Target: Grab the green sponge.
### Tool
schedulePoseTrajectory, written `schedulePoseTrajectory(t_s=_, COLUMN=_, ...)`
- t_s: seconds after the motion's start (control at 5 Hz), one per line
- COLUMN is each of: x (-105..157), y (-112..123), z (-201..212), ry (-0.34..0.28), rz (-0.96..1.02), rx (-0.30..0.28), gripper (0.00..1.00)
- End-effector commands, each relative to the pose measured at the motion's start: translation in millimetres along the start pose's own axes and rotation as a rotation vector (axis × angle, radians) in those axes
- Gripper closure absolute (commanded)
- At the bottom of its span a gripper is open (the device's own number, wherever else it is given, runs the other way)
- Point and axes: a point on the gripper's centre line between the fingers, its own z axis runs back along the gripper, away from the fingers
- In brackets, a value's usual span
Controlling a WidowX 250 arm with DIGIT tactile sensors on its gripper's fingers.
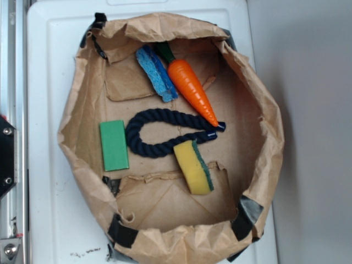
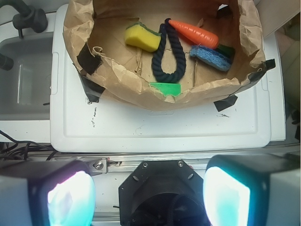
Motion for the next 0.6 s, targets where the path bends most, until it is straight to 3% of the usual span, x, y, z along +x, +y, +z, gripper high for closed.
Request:
schedulePoseTrajectory(t_s=0.0, x=0, y=0, z=0, ry=0.0, rz=0.0, rx=0.0, gripper=0.0)
schedulePoseTrajectory(t_s=0.2, x=-25, y=11, z=0, ry=0.031, rz=0.004, rx=-0.021, gripper=0.0)
schedulePoseTrajectory(t_s=0.4, x=-19, y=19, z=-9, ry=0.068, rz=-0.026, rx=-0.047, gripper=0.0)
